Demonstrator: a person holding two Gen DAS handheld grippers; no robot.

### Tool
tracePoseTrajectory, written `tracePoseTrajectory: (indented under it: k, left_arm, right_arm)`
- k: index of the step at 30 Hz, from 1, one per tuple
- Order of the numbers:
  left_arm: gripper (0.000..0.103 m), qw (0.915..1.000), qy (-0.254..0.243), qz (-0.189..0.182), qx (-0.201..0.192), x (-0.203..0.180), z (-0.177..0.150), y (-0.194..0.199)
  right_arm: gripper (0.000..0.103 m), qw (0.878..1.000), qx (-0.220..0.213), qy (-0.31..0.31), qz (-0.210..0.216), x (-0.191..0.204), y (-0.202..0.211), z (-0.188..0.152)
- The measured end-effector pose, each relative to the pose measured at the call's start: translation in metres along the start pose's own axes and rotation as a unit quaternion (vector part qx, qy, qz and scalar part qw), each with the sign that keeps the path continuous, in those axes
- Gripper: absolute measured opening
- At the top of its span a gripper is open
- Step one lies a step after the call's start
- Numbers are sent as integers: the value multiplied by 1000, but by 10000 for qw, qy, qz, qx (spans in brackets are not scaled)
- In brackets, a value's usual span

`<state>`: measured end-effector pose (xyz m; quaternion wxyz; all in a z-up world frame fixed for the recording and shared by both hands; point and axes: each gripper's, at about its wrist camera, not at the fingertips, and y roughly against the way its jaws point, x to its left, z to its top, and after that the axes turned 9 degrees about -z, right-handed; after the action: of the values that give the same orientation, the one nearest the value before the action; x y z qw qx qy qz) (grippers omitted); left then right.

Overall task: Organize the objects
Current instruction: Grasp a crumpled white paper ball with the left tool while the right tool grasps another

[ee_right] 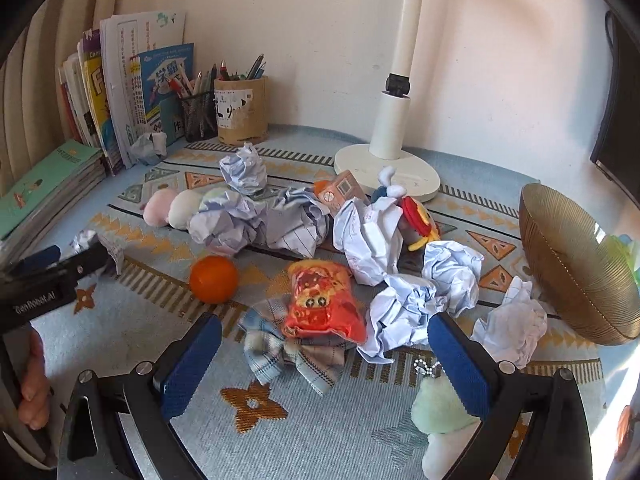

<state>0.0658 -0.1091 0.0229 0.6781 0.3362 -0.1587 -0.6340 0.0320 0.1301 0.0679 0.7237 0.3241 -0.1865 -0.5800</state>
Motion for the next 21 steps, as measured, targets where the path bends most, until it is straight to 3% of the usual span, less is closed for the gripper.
tracePoseTrajectory:
  k: [4,8,11,16,19,20,21]
  left_arm:
    - [102,10000,-19,17,53,2,3,5]
    - [102,9996,-17,106,256,6,4,-2]
    - [102,9990,93,30,442,10,5,-12]
    - [96,9983,242,-43,527,14,6,-22]
    - [86,9975,345,-307,542,14,7,-24]
    - [83,9974,338,-333,538,13,7,-25]
    - [78,9975,297,-330,546,12,7,-26]
  right_arm:
    - [103,9979,-140,-257,570,5,2,61]
    - [102,9945,421,-396,871,28,-54,103]
    - [94,9923,742,-451,882,45,-100,125]
    - [92,9824,1509,-340,1045,76,-167,138]
    - [91,9808,1686,-120,970,90,-188,137]
    - [89,9811,1723,-67,877,93,-193,136]
    - [79,9809,1761,-66,827,95,-196,136]
